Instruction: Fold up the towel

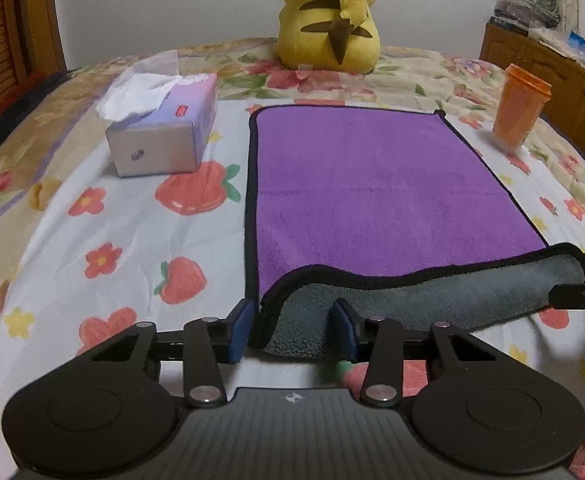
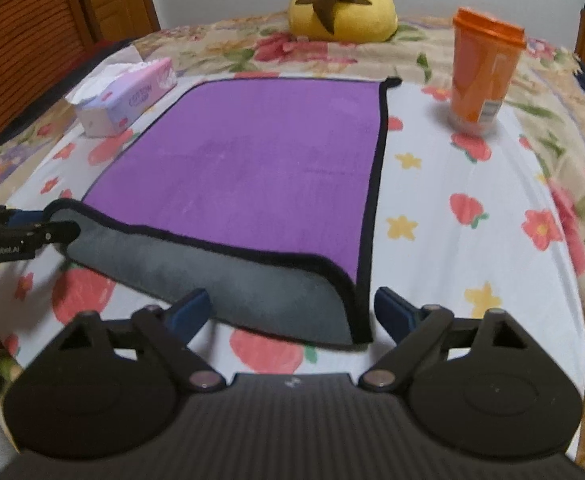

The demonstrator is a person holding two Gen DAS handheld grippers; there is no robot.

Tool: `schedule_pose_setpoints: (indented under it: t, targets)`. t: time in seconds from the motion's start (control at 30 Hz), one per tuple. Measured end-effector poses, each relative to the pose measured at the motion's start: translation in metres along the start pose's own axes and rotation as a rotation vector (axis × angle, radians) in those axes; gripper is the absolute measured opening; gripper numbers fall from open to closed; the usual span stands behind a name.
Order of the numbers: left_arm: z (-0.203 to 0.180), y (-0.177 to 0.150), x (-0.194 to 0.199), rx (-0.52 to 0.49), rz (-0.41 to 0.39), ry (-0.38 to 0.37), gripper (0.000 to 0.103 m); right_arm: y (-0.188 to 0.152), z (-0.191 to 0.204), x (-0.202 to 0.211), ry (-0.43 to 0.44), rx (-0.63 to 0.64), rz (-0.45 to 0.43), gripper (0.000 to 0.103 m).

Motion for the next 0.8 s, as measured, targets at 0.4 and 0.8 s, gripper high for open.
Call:
schedule_pose_setpoints:
  t: [0.4,0.8]
  targets:
    - [-0.001,-0.003,-0.001,-0.007,0.010,0.004,0.046,0.001,-0.002,0.001,0.027,-0.005,0.010,0.065]
    - [-0.001,0.000,0.002,0.003,0.005,-0.011,0.016,0.000,-0.011,-0.004,-0.002,0.001,0.021,0.024]
Point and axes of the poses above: each gripper's, at about its wrist camera, not at the fingertips, and x roughly against the way its jaws point, z to its left, y to its top, the point moved 4 cm from there along -x, roughly the way its jaws point, and after that the axes turned 11 degrees about -z, right-handed, at the moved point
